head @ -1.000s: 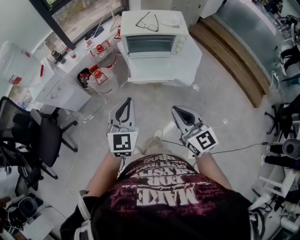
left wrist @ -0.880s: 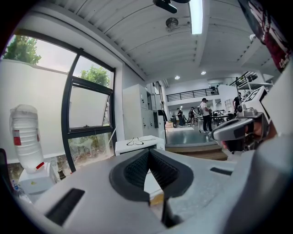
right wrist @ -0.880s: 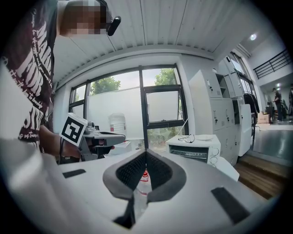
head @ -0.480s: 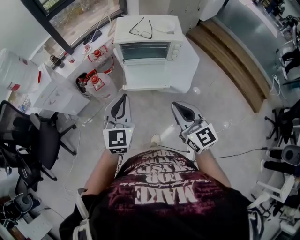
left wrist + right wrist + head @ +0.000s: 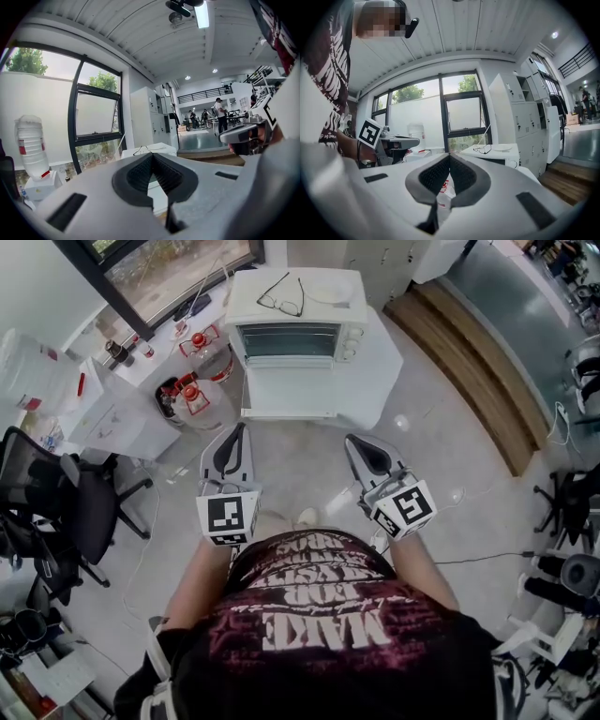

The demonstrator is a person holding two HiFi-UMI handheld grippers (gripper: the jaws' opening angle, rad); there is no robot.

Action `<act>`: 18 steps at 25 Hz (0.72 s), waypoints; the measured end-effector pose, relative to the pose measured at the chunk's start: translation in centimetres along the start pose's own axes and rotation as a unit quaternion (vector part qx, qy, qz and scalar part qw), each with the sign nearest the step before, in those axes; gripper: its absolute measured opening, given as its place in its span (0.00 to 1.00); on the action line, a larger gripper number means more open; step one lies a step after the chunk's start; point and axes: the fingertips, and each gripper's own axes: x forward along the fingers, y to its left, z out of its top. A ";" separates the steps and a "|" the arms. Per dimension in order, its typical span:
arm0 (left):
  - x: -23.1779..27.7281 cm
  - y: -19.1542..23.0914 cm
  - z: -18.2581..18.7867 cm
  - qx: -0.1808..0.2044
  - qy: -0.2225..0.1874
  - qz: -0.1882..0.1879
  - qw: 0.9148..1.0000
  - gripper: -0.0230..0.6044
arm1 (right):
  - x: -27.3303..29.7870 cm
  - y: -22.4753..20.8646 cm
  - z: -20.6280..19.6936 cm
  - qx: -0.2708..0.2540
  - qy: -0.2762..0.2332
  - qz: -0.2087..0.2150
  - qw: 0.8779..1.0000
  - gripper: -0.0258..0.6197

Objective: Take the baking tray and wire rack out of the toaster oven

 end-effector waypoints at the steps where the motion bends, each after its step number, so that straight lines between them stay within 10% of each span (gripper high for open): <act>1: 0.0 0.0 0.1 0.002 0.001 0.003 1.000 0.04 | 0.1 -0.2 0.1 0.001 -0.001 0.002 1.000 0.04; 18: -0.2 -0.9 -0.6 0.010 0.022 -0.008 1.000 0.04 | 0.7 -0.9 -0.6 0.020 -0.004 0.001 1.000 0.04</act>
